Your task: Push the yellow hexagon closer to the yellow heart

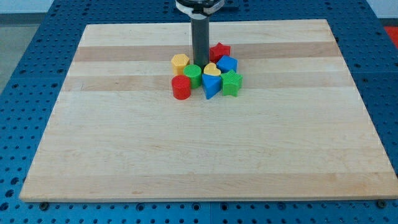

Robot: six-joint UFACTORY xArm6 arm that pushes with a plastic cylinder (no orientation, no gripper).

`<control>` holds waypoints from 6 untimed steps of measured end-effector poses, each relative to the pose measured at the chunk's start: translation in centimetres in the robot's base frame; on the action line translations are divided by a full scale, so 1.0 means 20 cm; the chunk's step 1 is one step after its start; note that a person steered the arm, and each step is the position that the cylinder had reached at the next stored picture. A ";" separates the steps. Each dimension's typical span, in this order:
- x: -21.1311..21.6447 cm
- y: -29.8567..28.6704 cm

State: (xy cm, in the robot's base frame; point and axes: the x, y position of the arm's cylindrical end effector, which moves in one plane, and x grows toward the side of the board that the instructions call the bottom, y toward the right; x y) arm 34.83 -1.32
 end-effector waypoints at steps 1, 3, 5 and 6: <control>-0.09 0.00; -0.25 -0.30; -0.06 -0.39; -0.07 -0.22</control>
